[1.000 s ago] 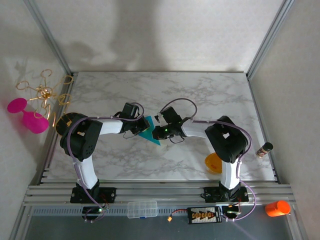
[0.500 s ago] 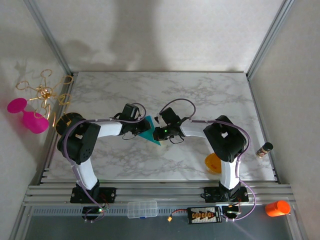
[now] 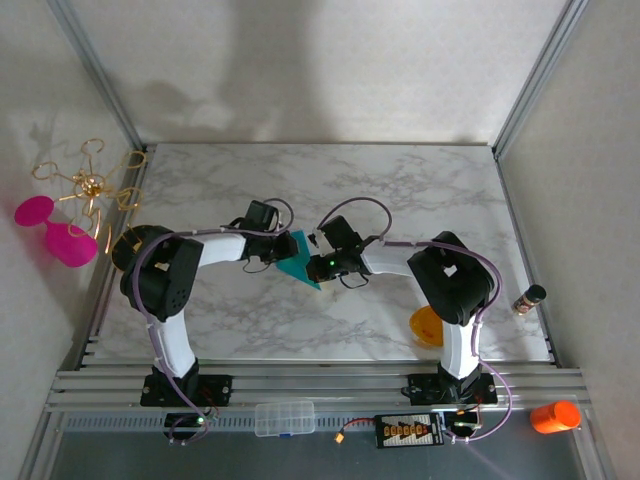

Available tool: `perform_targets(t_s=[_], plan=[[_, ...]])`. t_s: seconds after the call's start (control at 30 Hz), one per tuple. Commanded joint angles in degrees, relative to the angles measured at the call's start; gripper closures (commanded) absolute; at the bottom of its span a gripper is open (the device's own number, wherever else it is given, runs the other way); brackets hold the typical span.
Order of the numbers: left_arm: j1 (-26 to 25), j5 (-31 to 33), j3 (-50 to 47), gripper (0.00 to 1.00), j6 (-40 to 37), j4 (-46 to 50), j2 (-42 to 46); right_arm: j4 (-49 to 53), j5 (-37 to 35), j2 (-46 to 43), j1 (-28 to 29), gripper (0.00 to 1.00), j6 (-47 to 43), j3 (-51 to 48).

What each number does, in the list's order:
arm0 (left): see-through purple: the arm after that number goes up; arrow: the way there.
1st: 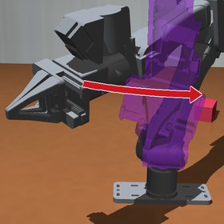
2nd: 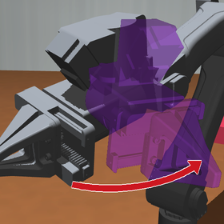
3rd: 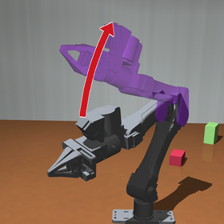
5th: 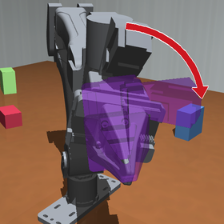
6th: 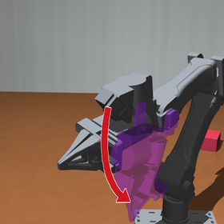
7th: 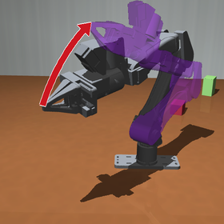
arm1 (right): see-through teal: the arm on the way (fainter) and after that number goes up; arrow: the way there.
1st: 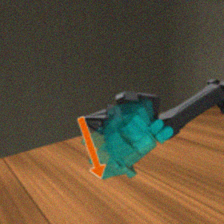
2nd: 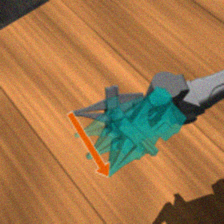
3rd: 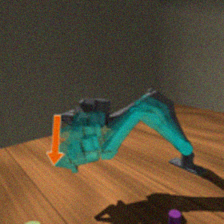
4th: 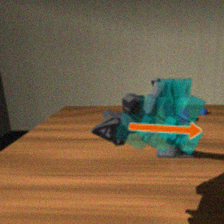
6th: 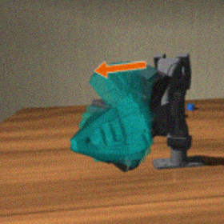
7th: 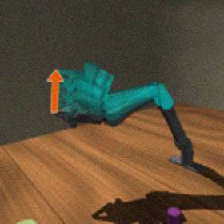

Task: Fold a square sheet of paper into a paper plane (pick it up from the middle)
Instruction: Fourth fold the wing at the center of the table.

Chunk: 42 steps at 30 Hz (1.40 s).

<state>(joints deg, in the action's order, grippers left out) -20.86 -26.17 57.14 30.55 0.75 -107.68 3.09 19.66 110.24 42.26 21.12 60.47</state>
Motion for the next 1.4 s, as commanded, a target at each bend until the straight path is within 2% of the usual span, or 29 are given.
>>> perform_targets(t_s=[0.0, 0.17, 0.37, 0.63, 0.77, 0.93, 1.07, 1.23, 1.37], plan=[[4.9, 9.6, 1.8, 0.84, -2.6, 1.7, -1.9, 12.7, -4.9, 2.9, -0.6, 0.95, -2.0, -4.8], [7.8, 12.3, 5.9, 0.83, -4.8, 3.1, -4.7, 12.2, -4.5, 3.0, -0.7, 0.95, -1.8, -5.2], [11.4, 11.5, 8.8, 0.83, -4.8, 2.9, -5.6, 11.5, -4.1, 2.7, -0.7, 0.95, -1.4, -4.9], [11.3, 3.9, 6.3, 0.8, -0.1, 1.4, 6.1, 7.1, -1.9, 2.4, -0.7, 0.95, 3.3, -3.4], [9.2, -1.4, 1.1, 0.79, 4.2, -2.3, 10.2, 7.1, -2.1, 3.2, -0.8, 0.95, 4.4, -2.3], [3.7, -2.6, -3.9, 0.76, 8.4, -7.2, 10.6, 6.7, -2.6, 3.1, -0.8, 0.95, 6.4, -2.3], [1.6, -2.7, -5.2, 0.73, 10.4, -10.4, 8.9, 5.9, -3.0, 2.8, -0.8, 0.95, 8.3, -2.5], [0.3, -3.5, -5.2, 0.74, 12.7, -13.4, 5.8, 3.3, -2.3, 2.4, -1.0, 0.95, 11.0, -3.1], [-0.1, -2.9, -4.2, 0.8, 13.6, -14.4, 3.4, 2.1, -2.1, 1.7, -1.3, 0.95, 12.3, -3.3]])
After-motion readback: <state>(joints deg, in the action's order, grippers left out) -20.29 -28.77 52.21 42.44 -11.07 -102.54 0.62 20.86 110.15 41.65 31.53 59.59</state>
